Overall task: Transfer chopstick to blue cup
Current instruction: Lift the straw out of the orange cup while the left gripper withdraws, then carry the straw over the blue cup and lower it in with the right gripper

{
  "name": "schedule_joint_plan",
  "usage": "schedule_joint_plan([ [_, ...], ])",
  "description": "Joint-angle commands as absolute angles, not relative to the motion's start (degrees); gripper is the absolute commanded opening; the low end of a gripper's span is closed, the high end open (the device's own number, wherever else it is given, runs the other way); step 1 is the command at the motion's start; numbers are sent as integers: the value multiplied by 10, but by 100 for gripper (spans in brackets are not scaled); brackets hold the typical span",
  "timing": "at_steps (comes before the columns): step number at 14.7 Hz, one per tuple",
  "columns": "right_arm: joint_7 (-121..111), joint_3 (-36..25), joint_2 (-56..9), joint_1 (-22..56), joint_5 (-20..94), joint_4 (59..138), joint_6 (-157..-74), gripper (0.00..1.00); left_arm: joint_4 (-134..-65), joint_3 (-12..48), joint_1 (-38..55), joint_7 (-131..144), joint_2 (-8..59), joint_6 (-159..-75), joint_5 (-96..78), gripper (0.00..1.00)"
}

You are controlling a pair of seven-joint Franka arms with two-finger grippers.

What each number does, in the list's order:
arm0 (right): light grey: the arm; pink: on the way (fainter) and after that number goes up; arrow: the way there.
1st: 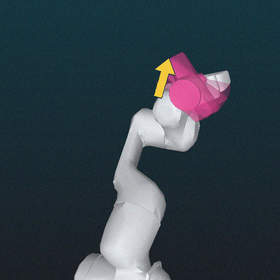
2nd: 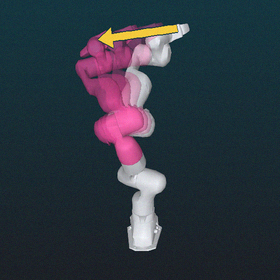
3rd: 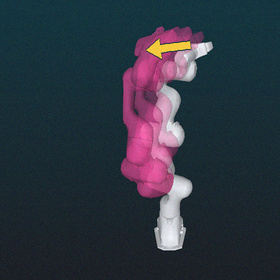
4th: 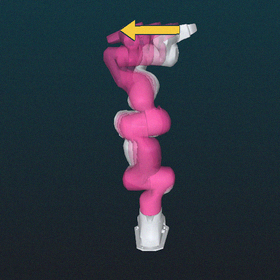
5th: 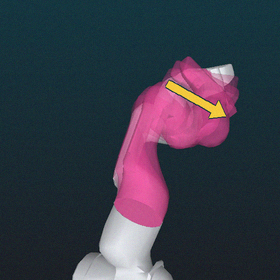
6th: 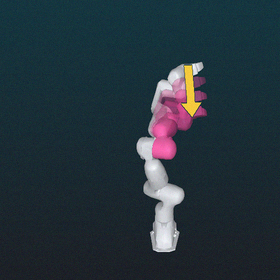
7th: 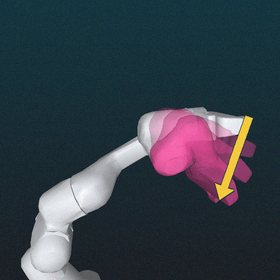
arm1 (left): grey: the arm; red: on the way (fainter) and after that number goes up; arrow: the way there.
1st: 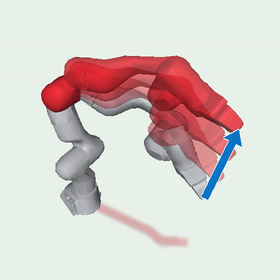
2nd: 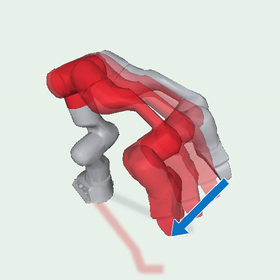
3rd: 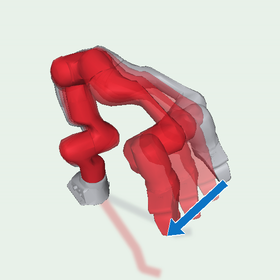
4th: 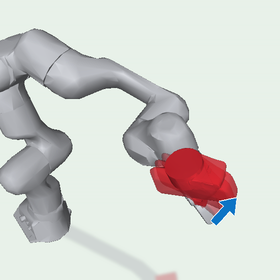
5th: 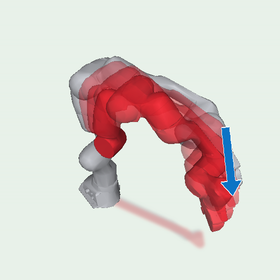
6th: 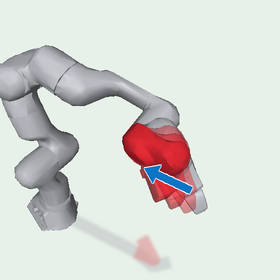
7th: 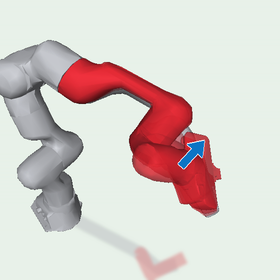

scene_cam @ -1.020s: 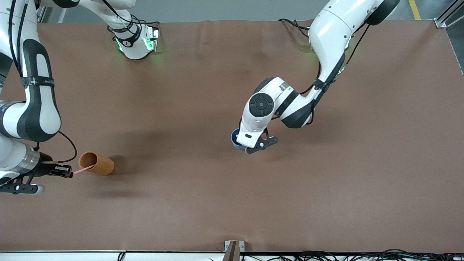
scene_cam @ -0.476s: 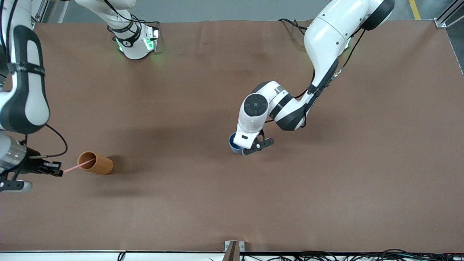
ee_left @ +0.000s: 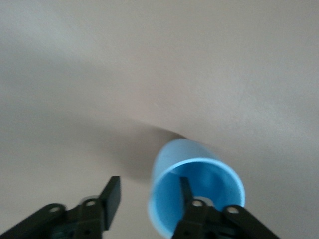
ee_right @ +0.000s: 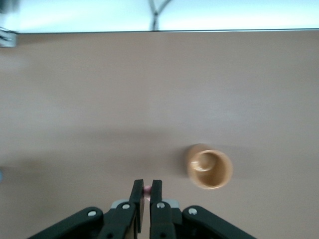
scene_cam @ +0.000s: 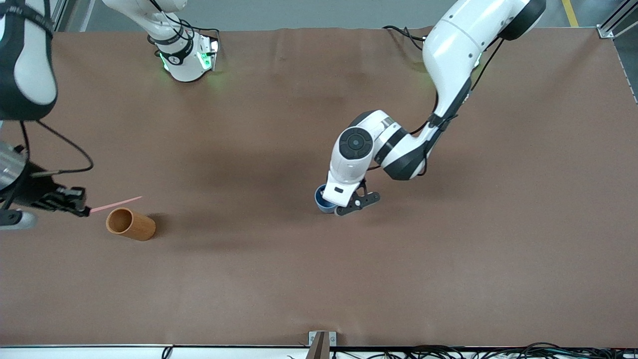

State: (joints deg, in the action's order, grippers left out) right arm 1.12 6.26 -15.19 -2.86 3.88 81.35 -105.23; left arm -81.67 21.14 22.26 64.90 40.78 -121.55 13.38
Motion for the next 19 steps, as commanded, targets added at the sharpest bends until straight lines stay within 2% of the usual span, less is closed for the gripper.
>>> schedule_joint_plan([
  [1,68,129,-129,-31,44,831,-1059,2,-833,241,141,534,304,-1104,134,100],
  [4,103,204,-129,-27,45,832,-1119,2,-833,222,86,375,230,-1041,86,100],
  [6,131,245,-134,-15,43,833,-1166,2,-834,150,93,278,188,-1009,48,100],
  [10,184,265,-158,55,33,838,-1262,2,-843,37,90,65,123,-948,-11,100],
  [12,217,266,-182,100,-23,838,-1299,2,-841,1,86,-22,93,-915,-14,100],
  [14,287,266,-206,147,-113,837,-1317,2,-838,-13,84,-59,62,-887,-11,100],
  [19,480,265,-277,235,-330,836,-1354,2,-839,3,69,-35,13,-850,-12,100],
])
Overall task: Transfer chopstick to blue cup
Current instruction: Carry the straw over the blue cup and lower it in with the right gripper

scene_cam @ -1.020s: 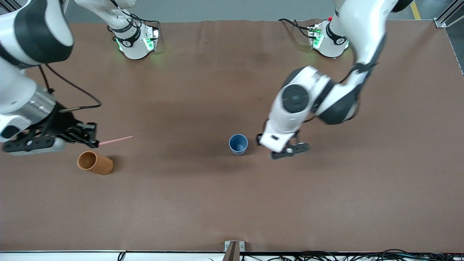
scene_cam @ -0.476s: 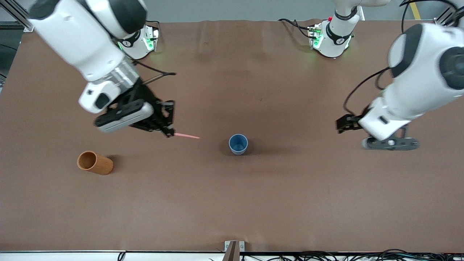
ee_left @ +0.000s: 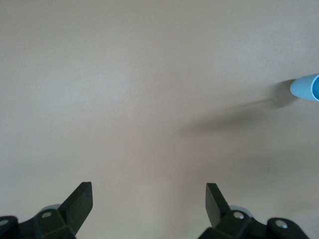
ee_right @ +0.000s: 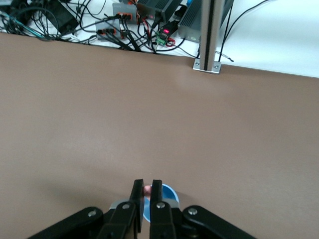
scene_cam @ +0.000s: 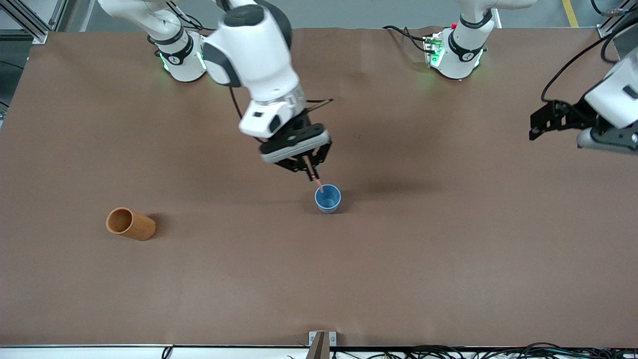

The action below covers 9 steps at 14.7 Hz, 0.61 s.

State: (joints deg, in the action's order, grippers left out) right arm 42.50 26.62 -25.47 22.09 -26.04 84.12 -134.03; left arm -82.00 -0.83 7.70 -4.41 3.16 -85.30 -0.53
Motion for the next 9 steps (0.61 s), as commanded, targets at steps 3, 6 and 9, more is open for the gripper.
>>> schedule_joint_plan([
  [3,523,265,-294,250,-385,838,-1366,2,-838,4,69,-33,21,-850,-10,100],
  [6,523,265,-301,252,-423,845,-1366,3,-836,4,73,-32,27,-850,-4,100],
  [9,523,265,-309,257,-443,862,-1366,5,-835,4,72,-33,31,-850,-6,100],
])
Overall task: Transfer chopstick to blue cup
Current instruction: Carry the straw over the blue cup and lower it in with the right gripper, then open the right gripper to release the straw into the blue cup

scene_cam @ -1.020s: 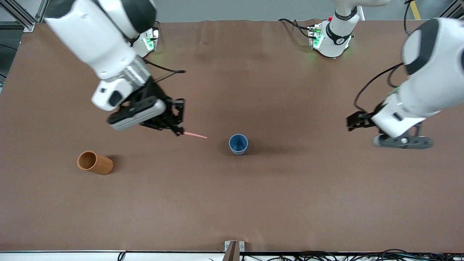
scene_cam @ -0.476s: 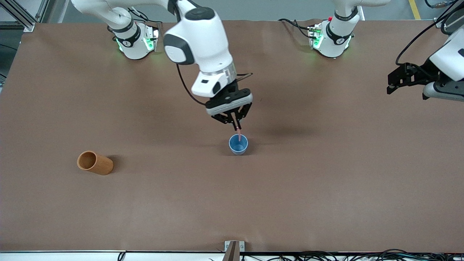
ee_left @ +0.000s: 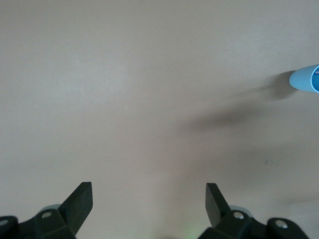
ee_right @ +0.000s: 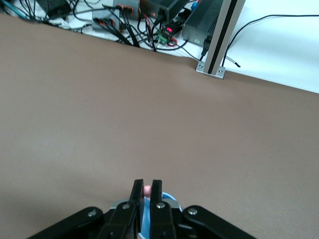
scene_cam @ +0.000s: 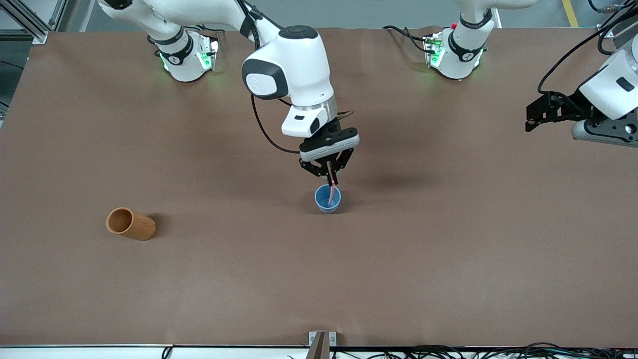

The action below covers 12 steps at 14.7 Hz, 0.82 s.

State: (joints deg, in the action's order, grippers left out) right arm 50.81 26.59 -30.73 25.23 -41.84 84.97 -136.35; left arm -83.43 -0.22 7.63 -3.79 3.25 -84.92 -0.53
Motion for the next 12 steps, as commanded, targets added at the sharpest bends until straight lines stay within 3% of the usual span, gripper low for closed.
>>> schedule_joint_plan([
  [1,523,265,-315,257,-451,862,-1366,7,-831,4,70,-33,33,-850,-6,100],
  [5,518,265,-317,249,-464,857,-1367,30,-829,4,67,-35,31,-857,-6,100],
  [6,518,265,-317,246,-462,853,-1367,41,-833,4,68,-35,26,-867,-6,100],
  [8,518,265,-316,237,-460,841,-1367,71,-835,4,68,-35,26,-870,-6,100],
  [9,517,265,-314,230,-460,840,-1367,93,-834,4,68,-34,26,-870,-8,100],
  [10,517,266,-309,226,-460,838,-1367,100,-834,4,68,-33,28,-870,-8,100],
  [12,515,267,-295,206,-454,843,-1362,100,-833,4,67,-33,30,-870,-9,100],
])
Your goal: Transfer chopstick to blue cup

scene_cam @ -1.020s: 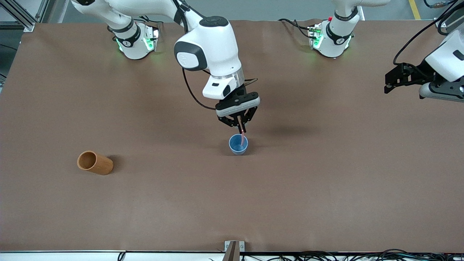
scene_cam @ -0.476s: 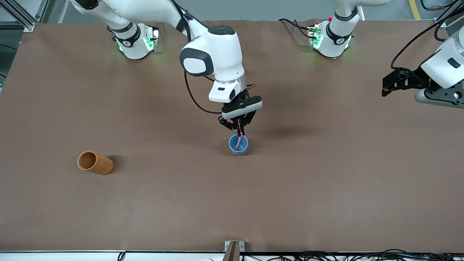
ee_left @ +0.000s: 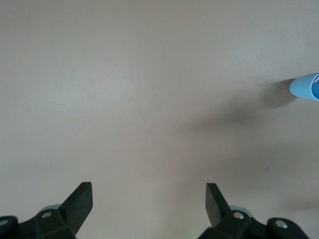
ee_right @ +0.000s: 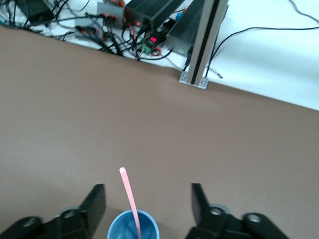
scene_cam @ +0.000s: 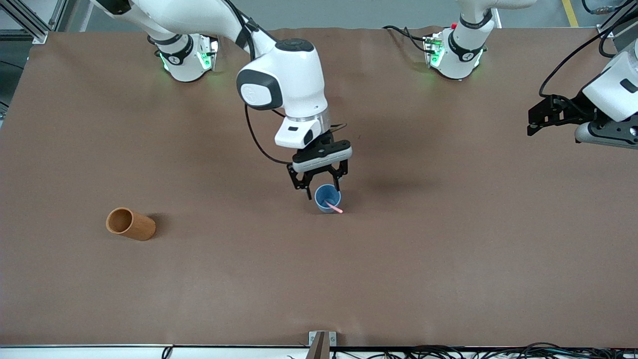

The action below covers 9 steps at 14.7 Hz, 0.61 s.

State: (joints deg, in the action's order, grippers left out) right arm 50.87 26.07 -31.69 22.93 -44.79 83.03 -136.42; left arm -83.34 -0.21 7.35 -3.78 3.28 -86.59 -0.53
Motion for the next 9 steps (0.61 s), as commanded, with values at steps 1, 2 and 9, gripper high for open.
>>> schedule_joint_plan([
  [1,515,268,-271,193,-443,849,-1357,100,-831,4,67,-33,31,-870,-9,100],
  [2,515,267,-250,181,-414,859,-1354,100,-831,4,67,-32,33,-870,-10,100],
  [9,397,261,-129,35,-175,877,-1168,100,-824,0,64,-34,39,-870,-9,100],
])
